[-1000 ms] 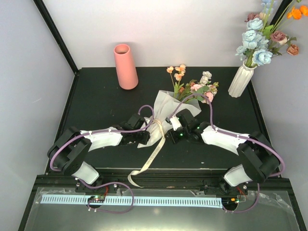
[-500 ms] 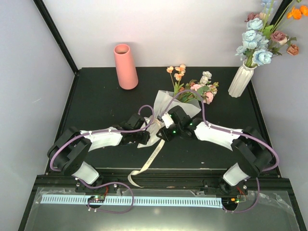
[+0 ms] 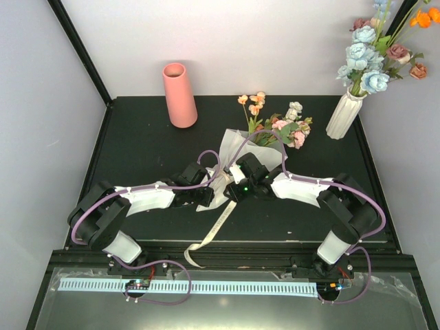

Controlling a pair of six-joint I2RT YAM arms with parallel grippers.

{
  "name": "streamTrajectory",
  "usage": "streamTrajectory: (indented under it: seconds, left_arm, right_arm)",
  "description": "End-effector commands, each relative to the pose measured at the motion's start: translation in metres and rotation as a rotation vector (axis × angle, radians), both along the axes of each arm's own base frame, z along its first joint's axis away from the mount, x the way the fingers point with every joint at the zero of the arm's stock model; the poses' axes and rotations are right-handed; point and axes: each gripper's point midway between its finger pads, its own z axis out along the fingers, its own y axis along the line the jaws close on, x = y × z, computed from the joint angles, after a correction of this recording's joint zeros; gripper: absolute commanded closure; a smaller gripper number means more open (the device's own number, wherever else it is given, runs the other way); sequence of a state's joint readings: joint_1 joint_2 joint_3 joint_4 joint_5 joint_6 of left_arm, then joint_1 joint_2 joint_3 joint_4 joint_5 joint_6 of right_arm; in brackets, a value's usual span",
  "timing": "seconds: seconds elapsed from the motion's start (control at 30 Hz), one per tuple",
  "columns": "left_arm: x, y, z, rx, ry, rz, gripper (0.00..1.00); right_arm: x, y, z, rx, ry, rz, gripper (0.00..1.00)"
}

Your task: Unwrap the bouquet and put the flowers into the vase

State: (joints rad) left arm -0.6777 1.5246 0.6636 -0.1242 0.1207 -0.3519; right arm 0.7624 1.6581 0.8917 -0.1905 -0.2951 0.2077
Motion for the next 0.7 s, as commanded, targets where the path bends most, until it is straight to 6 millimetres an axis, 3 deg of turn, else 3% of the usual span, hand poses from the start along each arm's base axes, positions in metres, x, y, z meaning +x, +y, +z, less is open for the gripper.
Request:
streamTrajectory:
  seconds: [0.0, 0.47, 0.53, 0.67]
  left_arm:
    - [-0.014, 0.016, -0.014, 0.063, 0.056, -0.001, 0.85]
    - [-0.016, 0.017, -0.015, 0.056, 0.059, 0.003, 0.85]
    - [-0.017, 0.017, -0.015, 0.055, 0.058, 0.002, 0.85]
    - [-0.017, 0.018, -0.016, 0.057, 0.057, 0.003, 0.85]
  right_arm:
    - [0.008, 0.001, -0.001, -0.003, -0.031, -0.023, 0.63]
    - [0.023, 0.001, -0.006, -0.045, -0.039, -0.076, 0.66]
    - [0.024, -0.001, -0.008, -0.061, -0.044, -0.086, 0.70]
    - [0.022, -0.001, -0.008, -0.056, -0.036, -0.080, 0.89]
